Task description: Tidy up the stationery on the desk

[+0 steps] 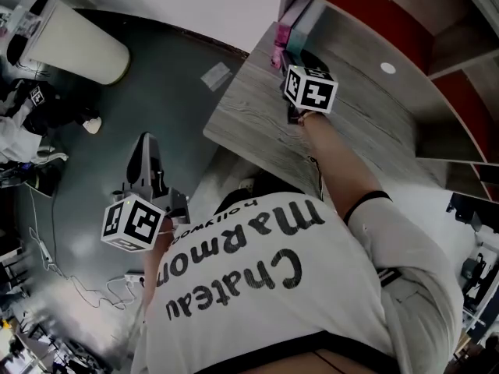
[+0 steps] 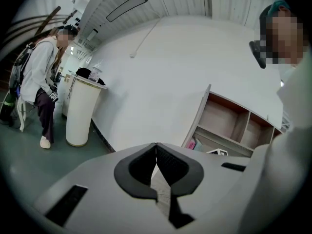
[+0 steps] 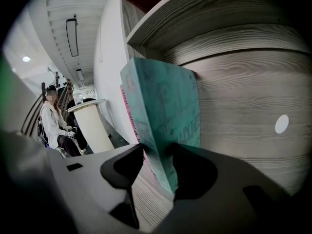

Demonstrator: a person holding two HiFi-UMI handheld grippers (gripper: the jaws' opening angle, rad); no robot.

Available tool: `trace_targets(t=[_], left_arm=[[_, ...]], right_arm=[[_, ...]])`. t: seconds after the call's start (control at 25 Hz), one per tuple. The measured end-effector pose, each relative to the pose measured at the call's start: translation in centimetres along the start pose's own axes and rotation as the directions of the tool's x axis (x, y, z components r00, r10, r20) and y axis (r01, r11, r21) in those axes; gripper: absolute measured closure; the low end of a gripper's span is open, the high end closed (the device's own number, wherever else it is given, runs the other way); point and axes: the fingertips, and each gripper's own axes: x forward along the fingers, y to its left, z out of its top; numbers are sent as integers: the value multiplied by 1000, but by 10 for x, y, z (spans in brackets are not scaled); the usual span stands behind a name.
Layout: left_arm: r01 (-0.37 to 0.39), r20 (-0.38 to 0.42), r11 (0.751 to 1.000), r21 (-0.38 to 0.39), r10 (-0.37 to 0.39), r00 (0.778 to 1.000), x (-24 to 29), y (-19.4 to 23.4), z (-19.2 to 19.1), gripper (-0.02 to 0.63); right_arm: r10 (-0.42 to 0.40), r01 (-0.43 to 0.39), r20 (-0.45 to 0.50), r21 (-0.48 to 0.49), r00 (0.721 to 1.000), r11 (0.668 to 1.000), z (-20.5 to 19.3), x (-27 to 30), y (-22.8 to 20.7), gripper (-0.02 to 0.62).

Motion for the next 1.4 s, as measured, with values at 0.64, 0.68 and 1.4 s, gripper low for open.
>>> trace_targets(t=[0.64, 0.68, 1.4], left_arm=[[-33, 3, 999, -11, 33, 999, -3, 6, -4, 591], [-35, 1, 999, -11, 35, 999, -4, 6, -5, 591], [-45, -52, 999, -22, 43, 998, 3, -1, -32, 589]], right_arm=[[24, -23, 18, -31, 1000, 999, 2, 2, 0, 387], [26, -25, 21, -33, 999, 999, 3, 2, 0, 387], [104, -103, 10, -95, 994, 990, 2, 6, -1, 362]])
